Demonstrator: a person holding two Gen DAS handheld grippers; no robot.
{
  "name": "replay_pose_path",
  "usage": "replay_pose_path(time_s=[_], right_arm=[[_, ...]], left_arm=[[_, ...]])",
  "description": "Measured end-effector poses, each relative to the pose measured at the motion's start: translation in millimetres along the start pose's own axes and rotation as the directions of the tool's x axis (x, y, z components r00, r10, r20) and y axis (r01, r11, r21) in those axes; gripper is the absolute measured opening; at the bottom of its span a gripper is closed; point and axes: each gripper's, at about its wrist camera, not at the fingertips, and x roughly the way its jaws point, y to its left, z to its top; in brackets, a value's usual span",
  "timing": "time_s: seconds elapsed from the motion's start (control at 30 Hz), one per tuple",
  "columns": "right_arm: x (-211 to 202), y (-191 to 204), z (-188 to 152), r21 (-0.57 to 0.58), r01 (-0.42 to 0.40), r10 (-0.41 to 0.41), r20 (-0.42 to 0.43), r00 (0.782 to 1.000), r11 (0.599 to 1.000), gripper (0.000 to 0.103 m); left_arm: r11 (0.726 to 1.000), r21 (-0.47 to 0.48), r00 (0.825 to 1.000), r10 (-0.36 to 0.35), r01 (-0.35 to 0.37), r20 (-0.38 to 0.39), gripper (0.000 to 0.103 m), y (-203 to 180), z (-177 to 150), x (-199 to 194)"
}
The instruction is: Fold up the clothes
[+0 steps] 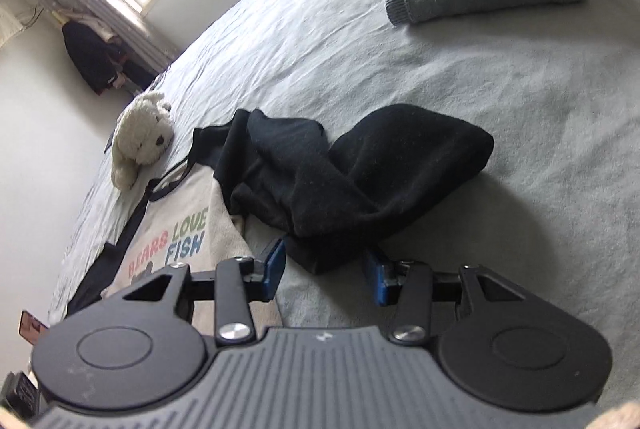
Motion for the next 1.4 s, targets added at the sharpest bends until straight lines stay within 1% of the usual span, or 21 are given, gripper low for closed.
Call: replay_pose_path(time_s=[0.1,0.17,0.2,0.27,0.37,0.43,0.5,0.53,0.63,0.73,0.8,0.9,0.97,1.07,1.1,1.17,1.27,1.3,1.4], right_arm=[[5,-5,5,0.061,-0.004,0.001,0.048,0.999,0.998,0.047],[11,-4,8,0.066,0.009,-0.014,0.070,0.997,0.998,0.046],[13,-2,8,0.061,0.021,-0.026,0.081,0.996,0.998,0.037],[16,4,12,0.029,0.073,-0.076,0.103,0.992,0.997,0.020],[15,12,23,-0.008,0.135,-0.133,0.147,0.980,0.991,0.016],[11,19,35,-0.048,0.191,-0.178,0.207,0.962,0.980,0.015],[7,24,48,-0.101,0.254,-0.219,0.274,0.936,0.962,0.015],[7,25,54,-0.126,0.275,-0.229,0.296,0.927,0.953,0.015],[11,23,67,-0.155,0.292,-0.231,0.324,0.918,0.944,0.015],[22,20,75,-0.177,0.327,-0.254,0.340,0.906,0.928,0.015],[33,16,77,-0.182,0.342,-0.271,0.327,0.906,0.922,0.015],[49,9,74,-0.199,0.379,-0.309,0.308,0.900,0.904,0.015],[58,5,71,-0.208,0.399,-0.332,0.296,0.896,0.893,0.017],[57,3,68,-0.193,0.401,-0.338,0.293,0.895,0.896,0.025],[54,5,67,-0.186,0.394,-0.334,0.285,0.898,0.900,0.034],[47,7,66,-0.172,0.379,-0.327,0.269,0.906,0.909,0.040],[34,13,61,-0.174,0.353,-0.310,0.233,0.922,0.919,0.041],[29,15,58,-0.169,0.337,-0.300,0.213,0.930,0.926,0.041],[14,14,46,-0.121,0.259,-0.247,0.108,0.963,0.958,0.041]], left_arm=[[1.000,0.013,1.000,0.008,-0.009,0.007,0.063,-2,-1,1],[1.000,0.016,1.000,0.013,-0.013,0.010,0.063,-2,-2,1],[1.000,0.019,1.000,0.015,-0.015,0.013,0.064,-3,-3,1],[0.999,0.026,1.000,0.018,-0.018,0.015,0.064,-4,-4,2],[1.000,0.019,1.000,0.013,-0.013,0.015,0.064,-2,-4,2],[1.000,0.015,1.000,0.011,-0.011,0.014,0.065,-2,-4,3],[1.000,0.015,1.000,0.011,-0.011,0.014,0.065,-2,-5,3],[1.000,0.015,1.000,0.010,-0.011,0.014,0.065,-2,-5,2],[1.000,0.015,1.000,0.009,-0.009,0.013,0.065,-2,-5,2],[1.000,0.020,1.000,0.009,-0.009,0.012,0.065,-2,-5,3],[1.000,0.024,1.000,0.011,-0.011,0.011,0.065,-3,-5,3],[1.000,0.027,1.000,0.012,-0.012,0.011,0.065,-2,-4,3],[1.000,0.027,1.000,0.012,-0.012,0.011,0.065,-2,-5,3],[1.000,0.028,1.000,0.011,-0.012,0.012,0.065,-2,-5,3],[1.000,0.026,1.000,0.010,-0.010,0.012,0.065,-2,-4,3],[1.000,0.023,1.000,0.006,-0.006,0.012,0.065,-1,-4,2],[1.000,0.018,1.000,0.001,-0.001,0.011,0.065,-1,-2,2],[1.000,0.017,1.000,-0.001,0.001,0.011,0.065,-1,-2,1],[1.000,0.012,1.000,-0.006,0.006,0.011,0.065,-1,-1,1]])
